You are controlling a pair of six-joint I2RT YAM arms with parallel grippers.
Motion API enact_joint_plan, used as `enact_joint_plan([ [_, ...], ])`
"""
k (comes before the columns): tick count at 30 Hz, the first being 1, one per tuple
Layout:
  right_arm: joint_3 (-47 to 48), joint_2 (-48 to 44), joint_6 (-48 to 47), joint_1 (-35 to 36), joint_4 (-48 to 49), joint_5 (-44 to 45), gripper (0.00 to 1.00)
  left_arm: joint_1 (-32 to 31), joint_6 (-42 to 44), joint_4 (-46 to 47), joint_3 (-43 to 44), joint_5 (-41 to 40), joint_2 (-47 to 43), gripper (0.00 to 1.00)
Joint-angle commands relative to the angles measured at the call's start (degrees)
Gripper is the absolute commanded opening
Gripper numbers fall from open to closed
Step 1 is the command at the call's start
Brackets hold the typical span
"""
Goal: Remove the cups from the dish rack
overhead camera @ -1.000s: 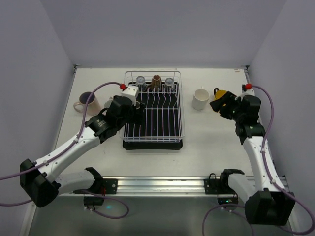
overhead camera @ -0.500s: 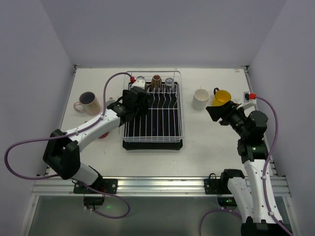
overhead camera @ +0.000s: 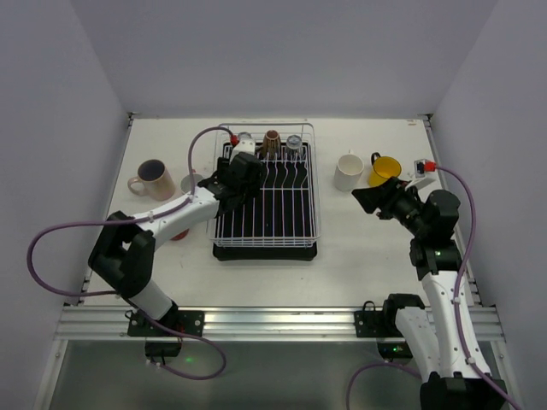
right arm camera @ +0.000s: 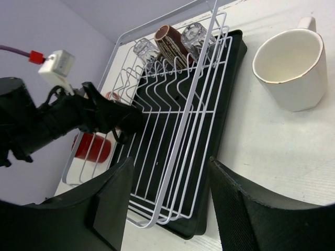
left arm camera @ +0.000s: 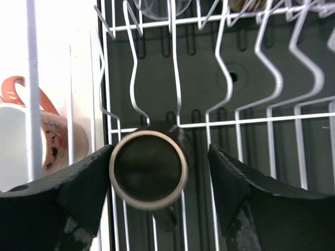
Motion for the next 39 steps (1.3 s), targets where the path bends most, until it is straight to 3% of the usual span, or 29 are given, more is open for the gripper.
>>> enact_joint_plan([
  [1, 0.2, 0.0, 0.0, 0.8, 2.2, -2.5, 0.61, 0.7, 0.8, 4.2, 1.3, -2.6, 3.1, 0.74],
  [2, 0.2, -0.2, 0.0, 1.0, 2.0, -2.4, 0.61, 0.8, 1.0, 4.4, 1.6, -2.5, 3.5, 0.71],
  [4, 0.5, -0.9, 0.0, 1.6, 1.6, -2.2, 0.61, 1.1, 1.0, 5.0, 1.8, -2.0, 3.9, 0.48],
  [5, 0.7, -1.2, -0.1, 1.8, 1.1, -2.1, 0.61, 1.1, 0.9, 5.2, 1.7, -1.7, 3.4, 0.31],
  [8, 1.7, -1.9, 0.3, 3.8, 0.5, -2.3, 0.61, 1.0, 0.3, 6.3, 0.4, 0.9, 0.0, 0.18],
  [13, -1.7, -3.6, 7.0, 10.7, 7.1, -3.0, 0.66, 0.4, -0.8, 10.9, -4.0, 10.5, -11.8, 0.16],
  [17, -6.3, -2.2, 17.6, 16.9, 22.4, -3.6, 0.80, 0.4, -5.3, 19.9, -12.2, 23.2, -22.6, 0.13],
  [20, -7.9, 0.8, 21.1, 22.6, 30.5, -1.2, 0.82, 0.7, -12.0, 27.1, -17.0, 32.3, -29.6, 0.12],
  [25, -6.5, 6.2, 22.8, 30.0, 36.9, -0.1, 0.70, 0.7, -25.6, 42.1, -25.1, 44.4, -34.9, 0.12],
  [29, -5.8, 9.9, 26.0, 33.9, 43.2, -0.1, 0.66, 0.7, -32.2, 53.3, -28.9, 50.0, -35.5, 0.11],
  [37, -2.4, 14.7, 24.2, 40.5, 43.9, 5.4, 0.64, 0.5, -41.2, 64.1, -33.5, 54.5, -35.2, 0.09],
  [39, -1.3, 15.9, 24.2, 41.6, 44.7, 5.5, 0.57, 0.4, -41.5, 64.3, -33.9, 54.7, -35.3, 0.09],
])
